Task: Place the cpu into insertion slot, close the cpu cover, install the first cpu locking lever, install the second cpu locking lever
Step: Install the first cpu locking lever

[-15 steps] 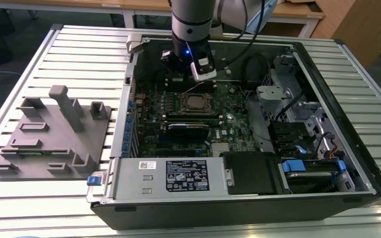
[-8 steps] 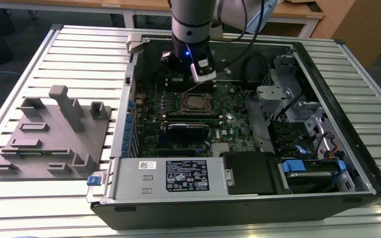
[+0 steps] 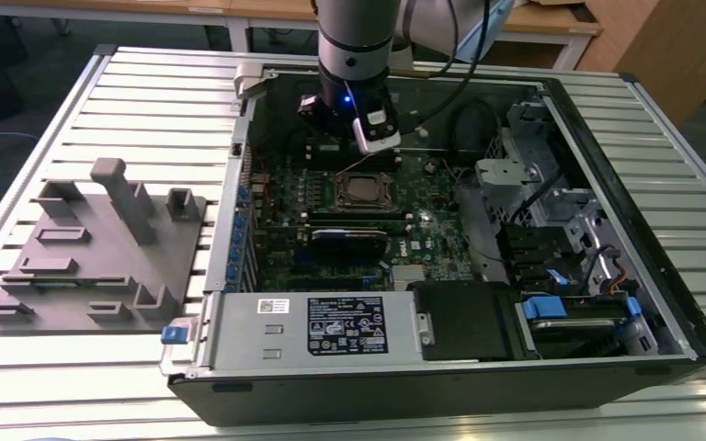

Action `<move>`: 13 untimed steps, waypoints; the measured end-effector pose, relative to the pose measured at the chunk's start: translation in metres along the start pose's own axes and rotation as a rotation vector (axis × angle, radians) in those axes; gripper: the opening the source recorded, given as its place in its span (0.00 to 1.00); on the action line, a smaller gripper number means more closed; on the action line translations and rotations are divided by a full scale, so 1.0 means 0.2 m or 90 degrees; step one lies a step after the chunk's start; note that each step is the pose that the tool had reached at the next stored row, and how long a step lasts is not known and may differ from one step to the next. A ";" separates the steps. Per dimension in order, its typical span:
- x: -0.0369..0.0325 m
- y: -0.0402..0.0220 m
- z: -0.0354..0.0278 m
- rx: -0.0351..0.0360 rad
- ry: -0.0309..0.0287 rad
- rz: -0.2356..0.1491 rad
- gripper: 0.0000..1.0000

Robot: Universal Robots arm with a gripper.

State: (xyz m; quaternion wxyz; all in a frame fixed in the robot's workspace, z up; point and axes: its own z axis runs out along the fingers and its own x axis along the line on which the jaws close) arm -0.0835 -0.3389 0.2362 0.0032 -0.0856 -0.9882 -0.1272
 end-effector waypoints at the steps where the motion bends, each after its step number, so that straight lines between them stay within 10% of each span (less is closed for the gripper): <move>1: 0.000 0.000 0.000 -0.0001 0.0000 0.000 0.11; 13: -0.002 -0.004 0.009 -0.0068 -0.0014 -0.001 0.11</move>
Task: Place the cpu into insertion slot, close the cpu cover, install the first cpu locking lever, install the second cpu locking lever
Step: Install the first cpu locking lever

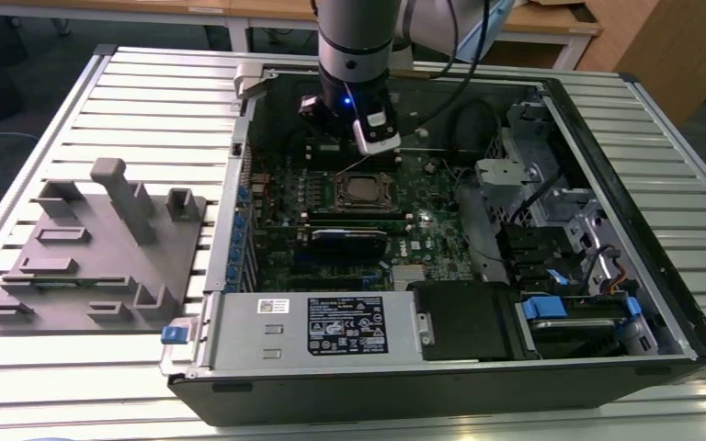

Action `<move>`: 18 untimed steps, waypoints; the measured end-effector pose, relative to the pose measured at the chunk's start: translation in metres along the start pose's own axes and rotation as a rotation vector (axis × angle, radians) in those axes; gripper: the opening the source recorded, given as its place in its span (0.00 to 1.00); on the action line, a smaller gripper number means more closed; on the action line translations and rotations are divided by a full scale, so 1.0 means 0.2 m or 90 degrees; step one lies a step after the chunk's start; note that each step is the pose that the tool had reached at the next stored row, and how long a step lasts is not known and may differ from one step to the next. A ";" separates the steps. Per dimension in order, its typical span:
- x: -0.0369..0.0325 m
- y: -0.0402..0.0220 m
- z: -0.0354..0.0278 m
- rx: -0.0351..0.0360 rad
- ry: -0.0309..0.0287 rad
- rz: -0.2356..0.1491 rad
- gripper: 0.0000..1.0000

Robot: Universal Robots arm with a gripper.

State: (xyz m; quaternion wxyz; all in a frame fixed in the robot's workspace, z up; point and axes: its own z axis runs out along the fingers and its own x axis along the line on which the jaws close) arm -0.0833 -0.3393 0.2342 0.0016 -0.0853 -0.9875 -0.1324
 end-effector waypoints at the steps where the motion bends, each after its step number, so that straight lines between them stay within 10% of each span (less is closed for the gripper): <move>1: -0.001 0.000 0.001 -0.0001 -0.0002 0.000 0.11; 18: -0.010 -0.002 0.014 0.0000 -0.0004 0.000 0.11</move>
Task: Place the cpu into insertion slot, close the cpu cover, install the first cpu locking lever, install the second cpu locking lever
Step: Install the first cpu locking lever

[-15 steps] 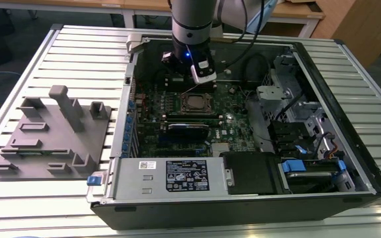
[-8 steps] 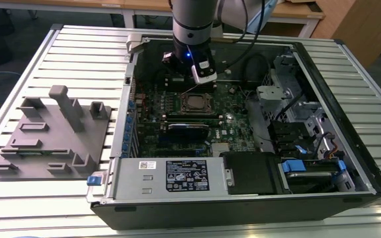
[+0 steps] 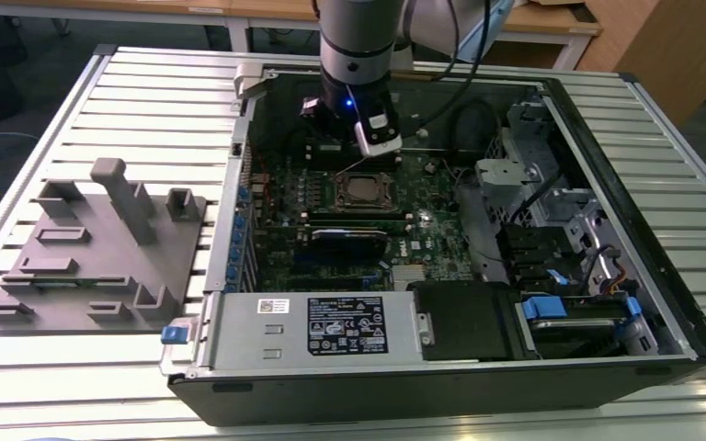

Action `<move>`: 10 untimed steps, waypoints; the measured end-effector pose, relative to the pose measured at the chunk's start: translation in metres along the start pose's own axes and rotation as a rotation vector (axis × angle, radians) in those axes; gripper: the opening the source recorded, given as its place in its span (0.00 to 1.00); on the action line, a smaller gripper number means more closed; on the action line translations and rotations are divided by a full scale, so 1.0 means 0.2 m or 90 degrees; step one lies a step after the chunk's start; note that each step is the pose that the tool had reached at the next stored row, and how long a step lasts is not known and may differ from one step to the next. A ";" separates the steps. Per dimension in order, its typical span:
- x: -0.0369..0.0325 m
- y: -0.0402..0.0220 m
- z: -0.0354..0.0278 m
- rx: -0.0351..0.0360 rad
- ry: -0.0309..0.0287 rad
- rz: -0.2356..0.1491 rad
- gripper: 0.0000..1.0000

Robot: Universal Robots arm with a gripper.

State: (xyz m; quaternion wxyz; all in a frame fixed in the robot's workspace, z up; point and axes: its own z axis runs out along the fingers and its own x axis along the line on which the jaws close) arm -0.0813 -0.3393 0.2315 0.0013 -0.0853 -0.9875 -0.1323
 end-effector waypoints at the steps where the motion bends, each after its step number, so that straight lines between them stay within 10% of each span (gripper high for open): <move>1: 0.000 0.000 0.000 0.0000 0.0000 0.000 0.11; 10: -0.013 0.002 0.005 -0.0001 -0.0001 0.000 0.11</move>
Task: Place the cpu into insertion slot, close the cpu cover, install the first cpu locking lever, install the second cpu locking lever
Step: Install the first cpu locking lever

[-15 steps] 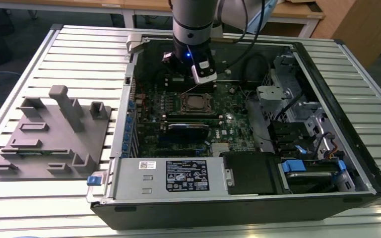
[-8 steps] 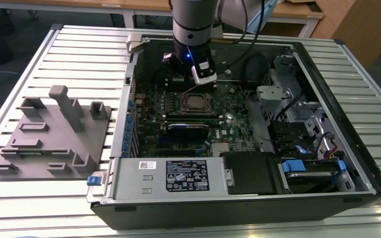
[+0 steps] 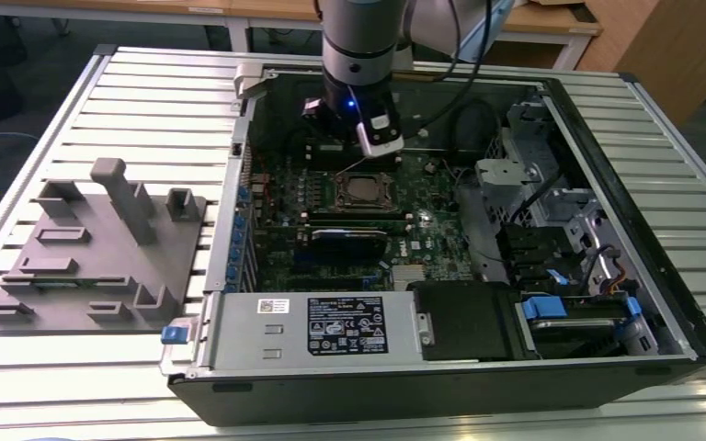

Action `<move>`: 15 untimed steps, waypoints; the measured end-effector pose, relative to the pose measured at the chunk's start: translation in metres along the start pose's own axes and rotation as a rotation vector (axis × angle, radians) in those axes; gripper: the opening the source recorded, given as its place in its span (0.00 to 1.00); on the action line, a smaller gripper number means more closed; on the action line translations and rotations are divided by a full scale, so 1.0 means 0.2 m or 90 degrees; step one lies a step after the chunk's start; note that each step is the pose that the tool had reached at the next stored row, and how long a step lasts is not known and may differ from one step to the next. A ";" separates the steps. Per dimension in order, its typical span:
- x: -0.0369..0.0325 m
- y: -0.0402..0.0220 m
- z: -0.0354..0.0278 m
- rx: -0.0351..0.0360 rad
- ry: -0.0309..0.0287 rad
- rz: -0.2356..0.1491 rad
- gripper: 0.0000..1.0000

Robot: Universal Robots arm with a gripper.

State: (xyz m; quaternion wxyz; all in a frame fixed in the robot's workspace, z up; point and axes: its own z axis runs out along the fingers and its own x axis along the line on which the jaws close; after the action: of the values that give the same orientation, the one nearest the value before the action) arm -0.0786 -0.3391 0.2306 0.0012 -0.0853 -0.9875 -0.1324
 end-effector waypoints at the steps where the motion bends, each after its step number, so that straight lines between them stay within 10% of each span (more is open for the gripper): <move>1: -0.002 0.001 0.000 0.0001 0.0000 0.000 0.11; 15: -0.017 0.005 0.002 0.0002 0.0000 0.000 0.11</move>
State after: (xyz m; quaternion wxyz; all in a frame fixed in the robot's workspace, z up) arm -0.0750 -0.3386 0.2305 0.0012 -0.0853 -0.9875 -0.1323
